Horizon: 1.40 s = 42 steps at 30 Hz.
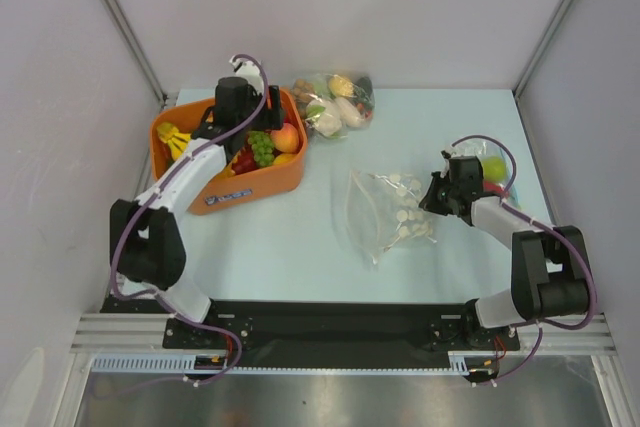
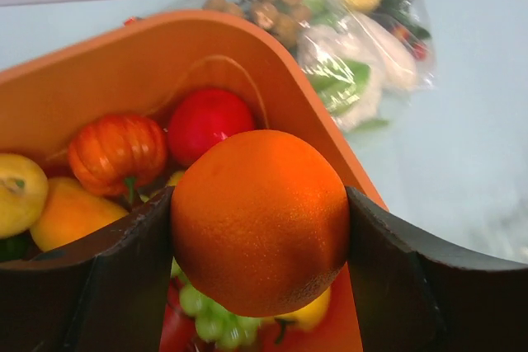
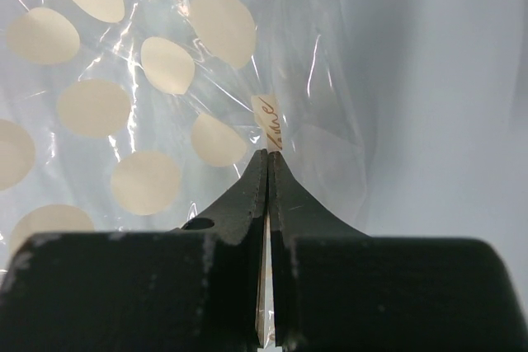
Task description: Open the zip-top bag and remove the fake food
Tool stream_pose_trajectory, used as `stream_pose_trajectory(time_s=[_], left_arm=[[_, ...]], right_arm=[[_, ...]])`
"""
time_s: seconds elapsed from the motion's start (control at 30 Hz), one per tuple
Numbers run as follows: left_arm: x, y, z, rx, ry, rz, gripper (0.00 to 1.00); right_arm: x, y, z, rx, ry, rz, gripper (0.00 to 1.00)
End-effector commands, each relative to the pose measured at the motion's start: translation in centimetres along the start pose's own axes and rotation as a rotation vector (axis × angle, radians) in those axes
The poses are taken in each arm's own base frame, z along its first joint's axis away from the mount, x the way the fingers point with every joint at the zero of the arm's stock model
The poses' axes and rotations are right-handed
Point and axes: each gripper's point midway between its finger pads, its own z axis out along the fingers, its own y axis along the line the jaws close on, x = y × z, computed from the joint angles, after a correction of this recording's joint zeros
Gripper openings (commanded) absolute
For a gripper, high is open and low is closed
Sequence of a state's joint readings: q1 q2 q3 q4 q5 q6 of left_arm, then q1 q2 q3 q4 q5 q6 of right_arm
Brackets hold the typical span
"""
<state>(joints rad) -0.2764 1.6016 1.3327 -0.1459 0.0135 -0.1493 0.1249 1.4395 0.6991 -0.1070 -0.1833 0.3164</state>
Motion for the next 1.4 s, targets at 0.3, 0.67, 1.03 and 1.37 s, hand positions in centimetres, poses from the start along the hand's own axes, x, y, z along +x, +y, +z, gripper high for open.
stream_pose_trajectory(time_s=[0.3, 0.67, 1.03, 1.37], left_arm=[[-3.5, 4.3, 5.3, -0.155, -0.063, 0.007, 0.68], [-3.3, 4.1, 4.7, -0.141, -0.056, 0.037, 1.00], [-4.2, 2.7, -0.1, -0.089, -0.074, -0.003, 1.00], [-1.4, 1.3, -5.9, -0.048, 0.004, -0.025, 1.00]], right_arm=[[-0.1, 0.3, -1.5, -0.017, -0.026, -0.013, 0.00], [-0.4, 0.7, -1.6, -0.031, -0.030, -0.007, 0.00], [-2.0, 1.0, -2.8, -0.017, -0.058, -0.038, 0.00], [-5.7, 1.7, -6.8, 0.018, -0.177, -0.107, 0.59]])
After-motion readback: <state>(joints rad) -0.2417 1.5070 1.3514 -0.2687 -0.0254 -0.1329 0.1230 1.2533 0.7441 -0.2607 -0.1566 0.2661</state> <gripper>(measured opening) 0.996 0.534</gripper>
